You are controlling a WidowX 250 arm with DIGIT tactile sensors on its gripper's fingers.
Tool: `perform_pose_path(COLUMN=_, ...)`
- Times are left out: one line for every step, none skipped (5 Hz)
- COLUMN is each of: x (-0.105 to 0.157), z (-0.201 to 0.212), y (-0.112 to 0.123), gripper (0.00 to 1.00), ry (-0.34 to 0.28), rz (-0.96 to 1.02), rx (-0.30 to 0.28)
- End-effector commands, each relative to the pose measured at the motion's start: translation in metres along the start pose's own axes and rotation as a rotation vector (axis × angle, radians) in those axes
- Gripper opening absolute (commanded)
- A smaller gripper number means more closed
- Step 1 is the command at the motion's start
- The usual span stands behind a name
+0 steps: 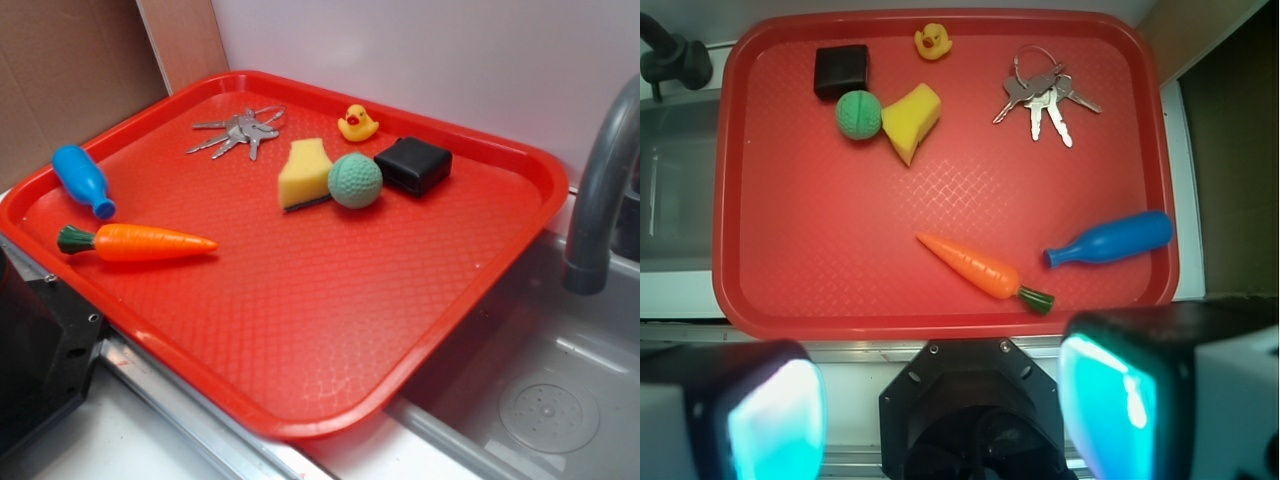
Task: Grab the blue bottle.
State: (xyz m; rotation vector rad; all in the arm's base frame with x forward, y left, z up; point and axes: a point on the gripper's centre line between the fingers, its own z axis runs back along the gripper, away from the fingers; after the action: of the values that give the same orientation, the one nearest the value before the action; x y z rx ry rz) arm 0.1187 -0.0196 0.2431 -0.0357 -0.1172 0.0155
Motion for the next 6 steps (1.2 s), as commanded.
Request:
perform_pose_path(x=0.000, z=0.000, y=0.000, gripper=1.00, ry=0.000, rz=0.000, rx=0.000)
perform_pose_path(x=0.002, z=-0.049, y=0.052, gripper=1.00, ry=0.086, rz=0.235, rx=0.127)
perform_pose_path(x=0.004, z=-0.077, y=0.096, gripper=1.00, ry=0.051, rz=0.485, rx=0.143)
perform_pose_path(x=0.001, z=-0.100, y=0.126, gripper=1.00, ry=-0.009, rz=0.737, rx=0.126)
perform_pose_path(x=0.006, z=-0.134, y=0.134, gripper=1.00, ry=-0.059, rz=0.991, rx=0.076)
perform_pose_path(x=0.014, z=-0.173, y=0.133, gripper=1.00, ry=-0.019, rz=1.176, rx=0.121)
